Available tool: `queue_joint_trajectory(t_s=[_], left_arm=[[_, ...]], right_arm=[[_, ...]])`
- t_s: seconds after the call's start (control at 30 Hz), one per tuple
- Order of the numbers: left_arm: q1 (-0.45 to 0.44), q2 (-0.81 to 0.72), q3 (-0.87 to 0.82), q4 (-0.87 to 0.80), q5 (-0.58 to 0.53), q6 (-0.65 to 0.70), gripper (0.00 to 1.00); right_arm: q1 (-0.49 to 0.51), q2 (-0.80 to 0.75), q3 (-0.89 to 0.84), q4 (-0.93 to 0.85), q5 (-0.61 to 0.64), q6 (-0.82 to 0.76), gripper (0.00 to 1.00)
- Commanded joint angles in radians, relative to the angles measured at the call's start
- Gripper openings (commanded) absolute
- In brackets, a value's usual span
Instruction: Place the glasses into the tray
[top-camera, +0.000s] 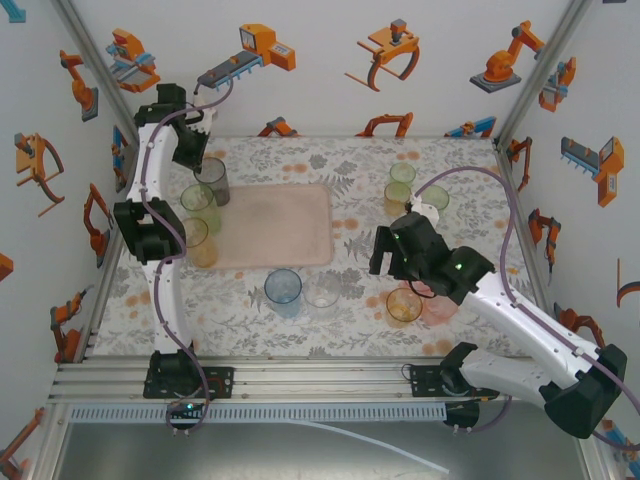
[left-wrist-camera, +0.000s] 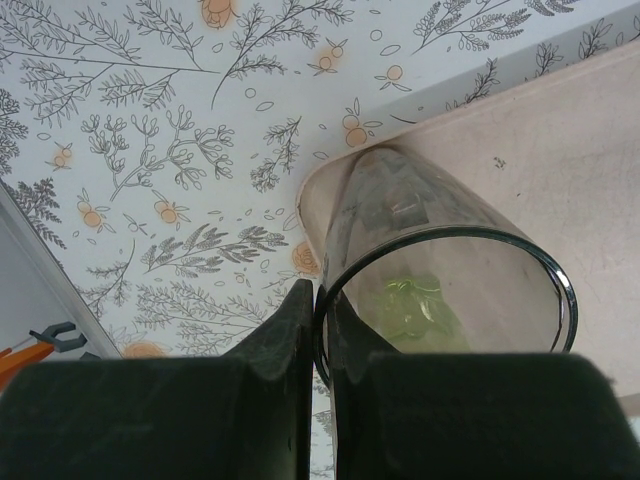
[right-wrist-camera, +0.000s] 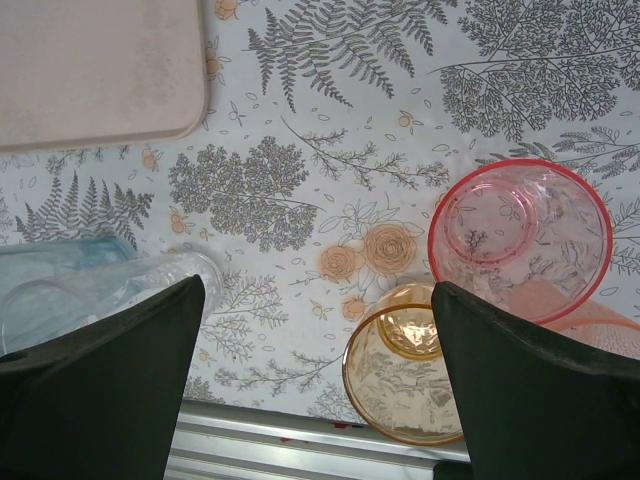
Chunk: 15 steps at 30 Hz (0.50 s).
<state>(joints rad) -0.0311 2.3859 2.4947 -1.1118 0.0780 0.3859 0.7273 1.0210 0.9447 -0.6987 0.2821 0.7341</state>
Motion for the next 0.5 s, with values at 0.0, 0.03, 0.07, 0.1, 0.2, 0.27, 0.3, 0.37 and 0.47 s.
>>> queue_joint_trajectory(t_s=[0.0, 0.03, 0.07, 0.1, 0.2, 0.27, 0.3, 0.37, 0.47], left_arm=[[0.005, 0.026, 0.03, 0.003, -0.01, 0.018, 0.11], [0.005, 0.028, 0.031, 0.003, -0.011, 0.018, 0.11], [0.005, 0.029, 0.031, 0.004, -0.013, 0.019, 0.11], [0.006, 0.029, 0.031, 0.004, -0.013, 0.018, 0.12], [0.007, 0.031, 0.03, 0.003, -0.017, 0.023, 0.14], [0.008, 0.032, 0.031, 0.0, -0.023, 0.026, 0.16], [0.008, 0.033, 0.032, 0.0, -0.025, 0.027, 0.17], [0.01, 0.032, 0.031, -0.004, -0.025, 0.031, 0.21], [0.011, 0.032, 0.032, -0.009, -0.024, 0.031, 0.24]], right_arm=[[-0.006, 0.005, 0.026, 0.001, 0.022, 0.008, 0.85], [-0.008, 0.004, 0.026, 0.0, 0.023, 0.008, 0.85], [-0.008, 0.005, 0.027, 0.002, 0.023, 0.008, 0.85], [-0.009, 0.005, 0.027, 0.002, 0.023, 0.007, 0.85], [-0.011, 0.011, 0.03, 0.001, 0.021, 0.005, 0.85], [-0.012, 0.011, 0.032, 0.001, 0.02, 0.004, 0.85], [-0.012, 0.011, 0.032, 0.001, 0.019, 0.004, 0.85], [-0.014, 0.012, 0.033, 0.001, 0.016, 0.002, 0.85], [-0.013, 0.009, 0.033, 0.0, 0.015, 0.001, 0.85]])
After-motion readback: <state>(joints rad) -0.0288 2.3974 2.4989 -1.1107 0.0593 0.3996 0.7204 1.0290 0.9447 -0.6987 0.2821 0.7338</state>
